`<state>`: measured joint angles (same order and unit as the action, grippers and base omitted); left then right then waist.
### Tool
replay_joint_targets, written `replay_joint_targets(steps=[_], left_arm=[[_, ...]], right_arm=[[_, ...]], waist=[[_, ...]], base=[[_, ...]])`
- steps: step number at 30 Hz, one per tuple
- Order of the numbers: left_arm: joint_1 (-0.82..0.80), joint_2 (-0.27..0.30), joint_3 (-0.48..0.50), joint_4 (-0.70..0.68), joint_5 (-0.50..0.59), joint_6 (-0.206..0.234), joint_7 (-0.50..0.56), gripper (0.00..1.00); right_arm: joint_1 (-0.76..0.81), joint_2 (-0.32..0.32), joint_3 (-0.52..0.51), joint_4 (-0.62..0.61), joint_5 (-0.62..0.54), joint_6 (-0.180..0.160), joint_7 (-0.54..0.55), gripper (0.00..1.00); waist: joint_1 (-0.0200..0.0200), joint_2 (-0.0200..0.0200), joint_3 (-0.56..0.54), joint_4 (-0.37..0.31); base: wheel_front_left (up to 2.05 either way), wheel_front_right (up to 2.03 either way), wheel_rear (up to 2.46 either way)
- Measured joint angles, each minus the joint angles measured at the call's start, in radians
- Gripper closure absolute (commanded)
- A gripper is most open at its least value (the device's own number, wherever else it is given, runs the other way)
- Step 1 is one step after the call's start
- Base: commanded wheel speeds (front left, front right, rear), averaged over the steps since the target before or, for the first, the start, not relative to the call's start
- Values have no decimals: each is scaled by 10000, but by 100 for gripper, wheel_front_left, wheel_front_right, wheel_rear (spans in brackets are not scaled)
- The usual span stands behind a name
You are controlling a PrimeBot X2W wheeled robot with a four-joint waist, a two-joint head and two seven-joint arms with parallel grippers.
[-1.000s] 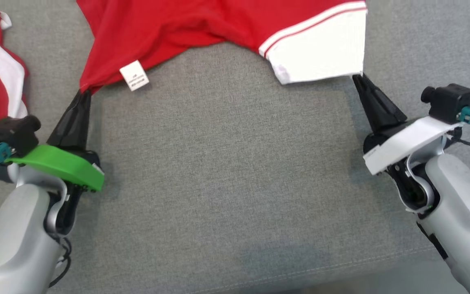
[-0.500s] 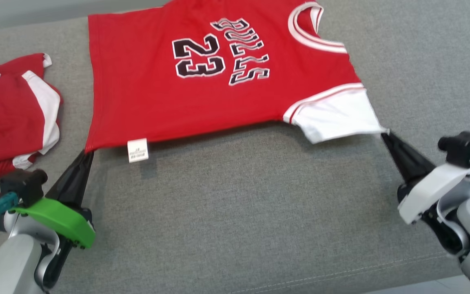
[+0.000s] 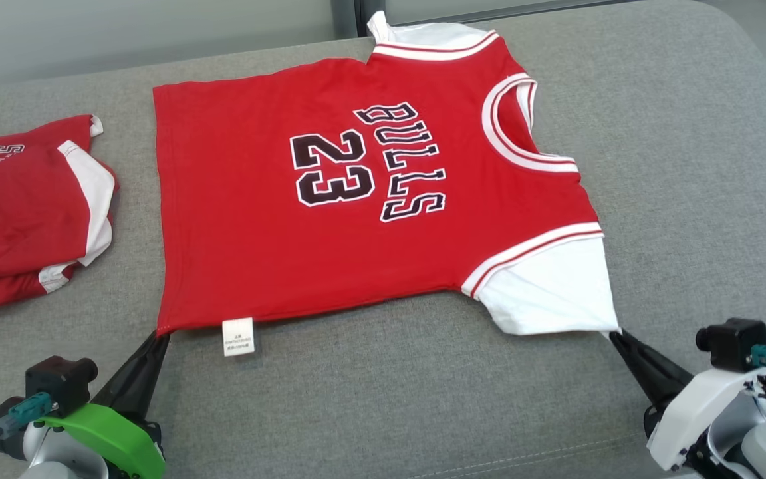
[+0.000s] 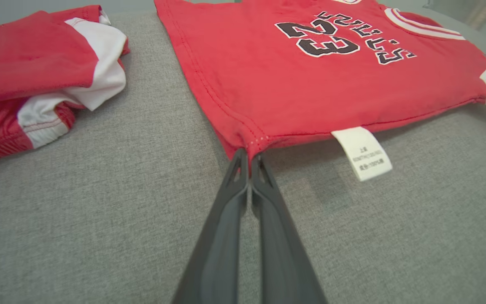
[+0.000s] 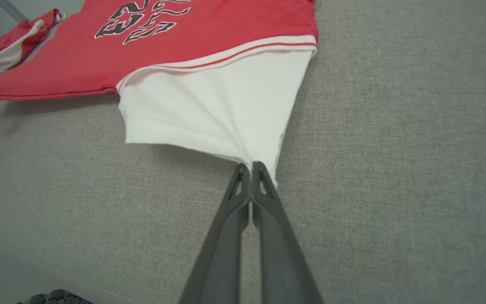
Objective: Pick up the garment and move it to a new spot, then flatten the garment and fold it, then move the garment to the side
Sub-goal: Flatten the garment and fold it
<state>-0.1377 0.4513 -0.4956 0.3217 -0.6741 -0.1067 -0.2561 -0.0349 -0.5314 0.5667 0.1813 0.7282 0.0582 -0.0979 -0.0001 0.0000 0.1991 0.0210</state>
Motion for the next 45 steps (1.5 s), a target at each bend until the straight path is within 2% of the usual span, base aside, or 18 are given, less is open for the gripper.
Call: replay_joint_targets(steps=[14, 32, 41, 45], left_arm=[[693, -84, 537, -589, 100, 104, 0, 100], [1278, -180, 1014, -688, 123, 205, 0, 100], [1405, -573, 861, -192, 130, 203, 0, 100], [1405, -604, 957, -71, 130, 205, 0, 95]], right_arm=[[631, -29, 163, -786, -79, -426, -71, 100], [888, -79, 516, -1114, -374, -589, 163, 100], [822, -203, 855, -792, -861, -600, 433, 100], [705, -238, 899, -704, -1150, -617, 460, 98]], waist=[[0, 0, -53, -41], [0, 1, -4, -108], [0, 0, 0, -210], [0, 0, -23, -244]], base=[[0, 0, 0], [0, 0, 0], [0, 0, 0], [0, 0, 0]])
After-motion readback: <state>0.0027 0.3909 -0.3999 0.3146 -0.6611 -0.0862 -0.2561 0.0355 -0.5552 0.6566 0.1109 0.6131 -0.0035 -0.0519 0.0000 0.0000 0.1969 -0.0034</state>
